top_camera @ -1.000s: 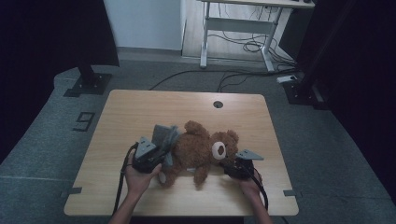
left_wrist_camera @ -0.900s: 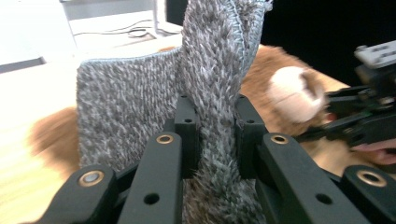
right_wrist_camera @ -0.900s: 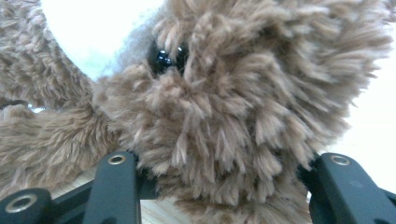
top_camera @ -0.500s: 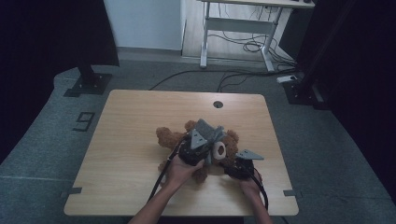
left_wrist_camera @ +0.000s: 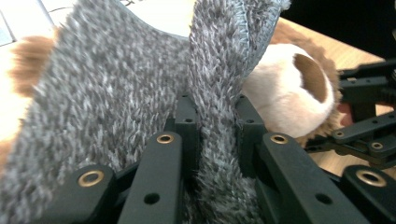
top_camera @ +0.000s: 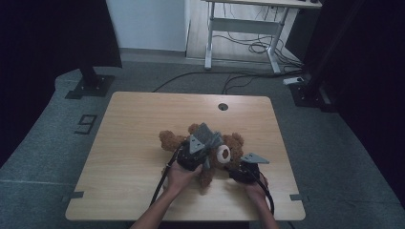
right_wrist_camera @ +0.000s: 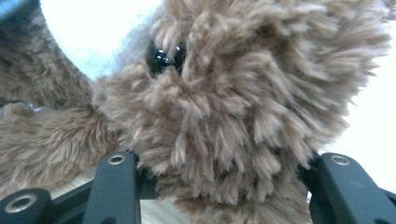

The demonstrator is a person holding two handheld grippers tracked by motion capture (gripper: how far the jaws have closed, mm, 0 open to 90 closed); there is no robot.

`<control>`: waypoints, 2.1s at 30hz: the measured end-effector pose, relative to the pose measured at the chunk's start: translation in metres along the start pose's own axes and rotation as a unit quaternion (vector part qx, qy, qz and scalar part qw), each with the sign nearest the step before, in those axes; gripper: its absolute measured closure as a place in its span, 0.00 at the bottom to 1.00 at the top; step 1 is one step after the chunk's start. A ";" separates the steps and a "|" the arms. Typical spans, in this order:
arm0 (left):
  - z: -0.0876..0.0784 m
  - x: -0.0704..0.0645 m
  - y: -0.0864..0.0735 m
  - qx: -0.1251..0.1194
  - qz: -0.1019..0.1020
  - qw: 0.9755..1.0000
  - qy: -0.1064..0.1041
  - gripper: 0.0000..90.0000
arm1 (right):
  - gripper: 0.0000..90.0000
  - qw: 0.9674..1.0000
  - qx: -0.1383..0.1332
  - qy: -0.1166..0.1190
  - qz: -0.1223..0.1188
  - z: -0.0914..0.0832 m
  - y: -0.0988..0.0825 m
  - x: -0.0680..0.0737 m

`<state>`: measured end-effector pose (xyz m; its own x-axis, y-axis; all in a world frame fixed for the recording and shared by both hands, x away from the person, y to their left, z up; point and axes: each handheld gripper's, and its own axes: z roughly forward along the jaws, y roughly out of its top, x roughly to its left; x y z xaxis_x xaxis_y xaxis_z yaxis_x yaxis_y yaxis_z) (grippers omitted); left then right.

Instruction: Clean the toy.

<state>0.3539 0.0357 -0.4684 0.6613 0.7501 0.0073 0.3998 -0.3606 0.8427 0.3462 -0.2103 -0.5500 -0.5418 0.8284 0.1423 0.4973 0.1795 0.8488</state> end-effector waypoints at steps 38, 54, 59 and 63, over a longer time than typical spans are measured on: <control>-0.048 -0.015 -0.012 -0.035 0.024 0.999 -0.002 0.84 | 0.52 1.000 0.001 0.004 0.007 0.000 0.000 -0.002; 0.004 -0.027 -0.051 0.043 -0.007 0.997 -0.060 0.85 | 0.51 1.000 0.007 0.008 0.007 0.000 0.000 -0.003; -0.008 -0.020 -0.058 0.045 -0.013 0.997 -0.063 0.84 | 0.51 1.000 0.009 0.011 0.006 0.000 0.000 -0.004; -0.024 -0.008 -0.069 0.053 -0.019 0.997 -0.060 0.84 | 0.52 1.000 0.010 0.014 0.005 0.000 0.000 -0.005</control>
<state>0.3059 0.0675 -0.5140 0.7131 0.6949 -0.0927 0.4860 -0.3947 0.7798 0.3495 -0.2143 -0.5507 -0.5544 0.8157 0.1652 0.5160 0.1811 0.8373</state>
